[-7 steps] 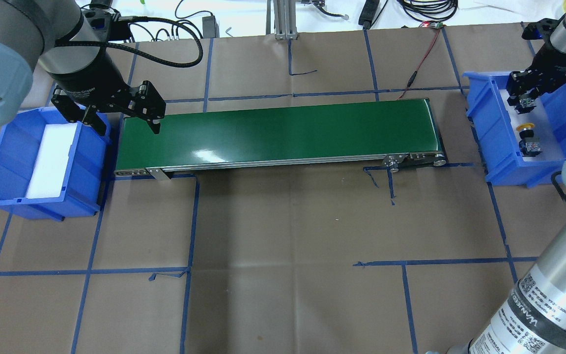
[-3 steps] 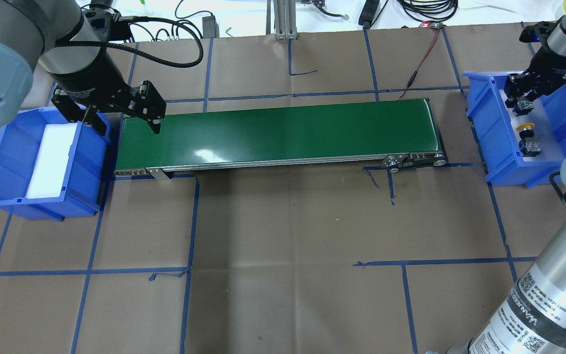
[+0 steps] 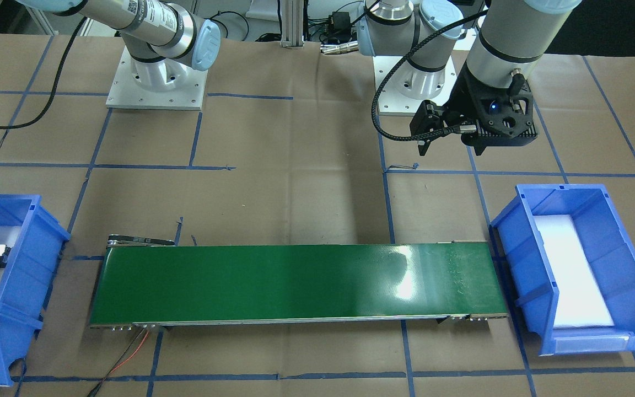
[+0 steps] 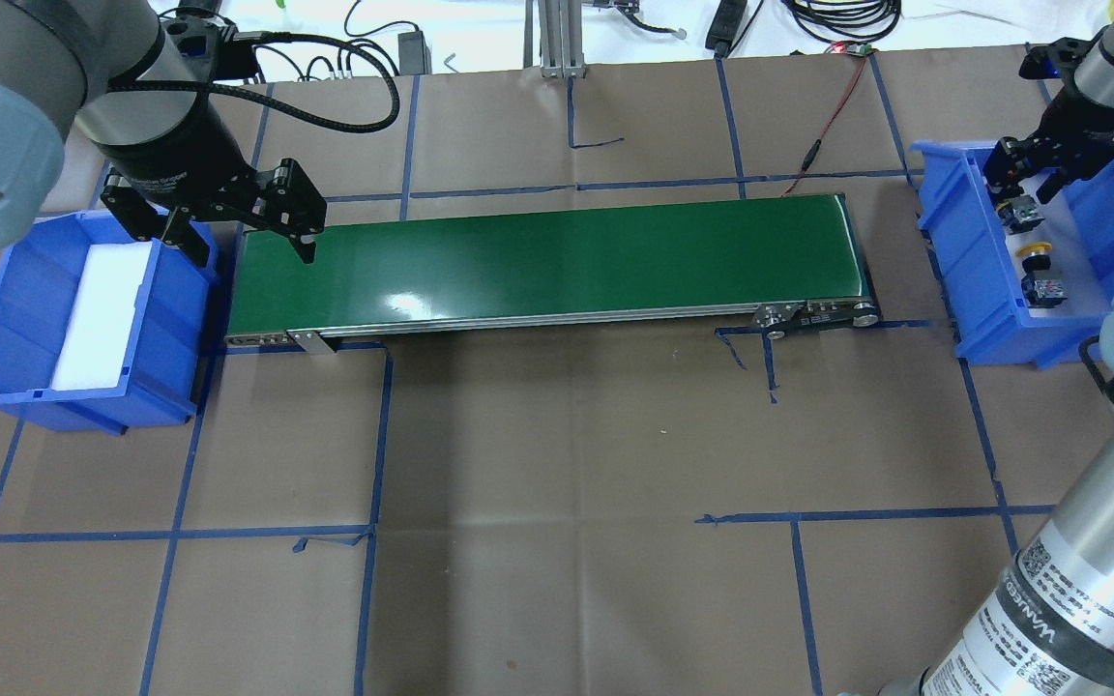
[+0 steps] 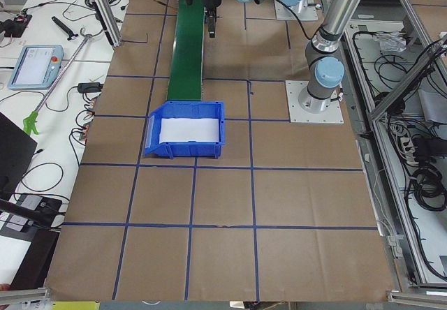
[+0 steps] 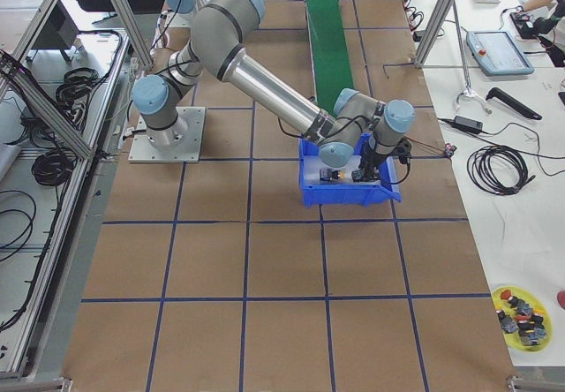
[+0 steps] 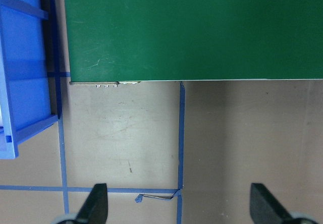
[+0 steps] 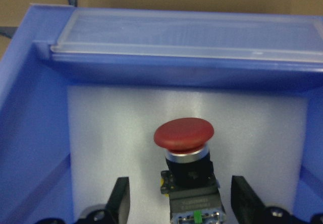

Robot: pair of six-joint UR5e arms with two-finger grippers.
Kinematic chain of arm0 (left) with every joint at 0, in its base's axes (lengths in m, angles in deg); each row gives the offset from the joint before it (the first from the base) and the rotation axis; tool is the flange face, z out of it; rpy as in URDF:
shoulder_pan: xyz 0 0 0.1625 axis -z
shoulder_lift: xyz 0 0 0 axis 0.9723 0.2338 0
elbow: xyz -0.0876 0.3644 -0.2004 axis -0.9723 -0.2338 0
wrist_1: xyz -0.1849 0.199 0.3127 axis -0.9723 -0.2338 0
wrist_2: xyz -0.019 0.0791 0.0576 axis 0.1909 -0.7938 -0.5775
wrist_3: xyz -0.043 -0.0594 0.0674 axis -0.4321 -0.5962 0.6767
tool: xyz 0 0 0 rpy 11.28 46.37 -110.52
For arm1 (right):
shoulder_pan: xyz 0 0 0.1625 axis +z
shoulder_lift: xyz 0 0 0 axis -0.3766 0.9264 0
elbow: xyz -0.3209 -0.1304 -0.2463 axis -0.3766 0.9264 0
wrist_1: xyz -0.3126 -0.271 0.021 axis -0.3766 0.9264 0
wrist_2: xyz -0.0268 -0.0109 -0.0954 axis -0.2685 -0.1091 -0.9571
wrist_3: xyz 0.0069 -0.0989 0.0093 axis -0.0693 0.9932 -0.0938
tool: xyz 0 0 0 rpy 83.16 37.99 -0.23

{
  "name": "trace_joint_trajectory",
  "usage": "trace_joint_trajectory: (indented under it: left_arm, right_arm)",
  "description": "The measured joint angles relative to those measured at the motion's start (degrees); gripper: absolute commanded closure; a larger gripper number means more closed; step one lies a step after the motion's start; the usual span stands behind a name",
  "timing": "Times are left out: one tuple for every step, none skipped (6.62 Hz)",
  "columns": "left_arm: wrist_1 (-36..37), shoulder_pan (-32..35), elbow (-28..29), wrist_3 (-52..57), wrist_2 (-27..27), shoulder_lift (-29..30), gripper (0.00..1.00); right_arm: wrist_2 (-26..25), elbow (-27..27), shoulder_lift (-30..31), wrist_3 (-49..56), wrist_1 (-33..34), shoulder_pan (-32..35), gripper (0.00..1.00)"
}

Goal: Transport two buttons from left to right
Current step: 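Lower the red button onto the foam beside the yellow button, then open the right gripper and move it back over the belt end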

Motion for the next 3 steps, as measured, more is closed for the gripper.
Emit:
trace_joint_trajectory:
  left_arm:
    - [0.0,0.0,0.0,0.0,0.0,0.0,0.0]
    - [0.0,0.0,0.0,0.0,0.0,0.0,0.0]
    - [0.0,0.0,0.0,0.0,0.0,0.0,0.0]
  right_arm:
    - [-0.1,0.0,0.8,-0.1,-0.1,0.2,0.22]
    - [-0.1,0.0,2.0,0.0,-0.3,0.3,0.22]
    - [-0.7,-0.2,3.8,0.2,-0.7,0.3,0.01]
